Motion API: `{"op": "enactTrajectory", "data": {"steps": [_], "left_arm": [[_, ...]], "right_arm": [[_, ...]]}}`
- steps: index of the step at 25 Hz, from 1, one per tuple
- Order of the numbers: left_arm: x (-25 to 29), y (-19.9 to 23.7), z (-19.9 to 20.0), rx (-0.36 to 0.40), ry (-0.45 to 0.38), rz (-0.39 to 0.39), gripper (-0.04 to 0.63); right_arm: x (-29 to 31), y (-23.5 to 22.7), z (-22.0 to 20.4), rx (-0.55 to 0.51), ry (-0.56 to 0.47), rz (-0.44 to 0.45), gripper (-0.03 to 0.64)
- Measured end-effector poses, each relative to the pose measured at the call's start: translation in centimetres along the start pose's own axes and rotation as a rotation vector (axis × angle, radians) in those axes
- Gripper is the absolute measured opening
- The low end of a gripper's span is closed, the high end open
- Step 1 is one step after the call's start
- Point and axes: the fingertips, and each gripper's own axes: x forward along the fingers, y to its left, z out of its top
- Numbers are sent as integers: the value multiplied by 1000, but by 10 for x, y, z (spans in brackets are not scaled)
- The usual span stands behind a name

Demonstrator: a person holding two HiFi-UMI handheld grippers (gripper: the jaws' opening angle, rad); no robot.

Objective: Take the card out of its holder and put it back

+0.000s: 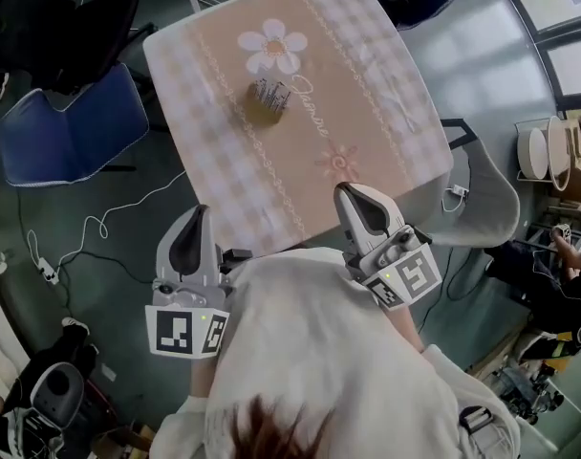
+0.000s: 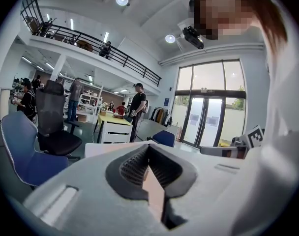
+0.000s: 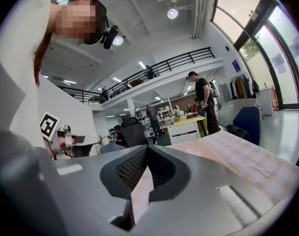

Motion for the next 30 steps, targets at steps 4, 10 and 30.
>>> {"op": "enactTrajectory", "data": {"steps": [4,10,30], "left_arm": [[5,-5,-2,-12,10,-18,0],[12,-10,-7,-36,16,-31,0],[26,-1,-13,-85,40,80,0]], "right_arm": [[3,-1,6,-1,-9,2,2],[21,-19,27,-64,-43,-10,2],[155,-86,5,-129,70,83,143]]}}
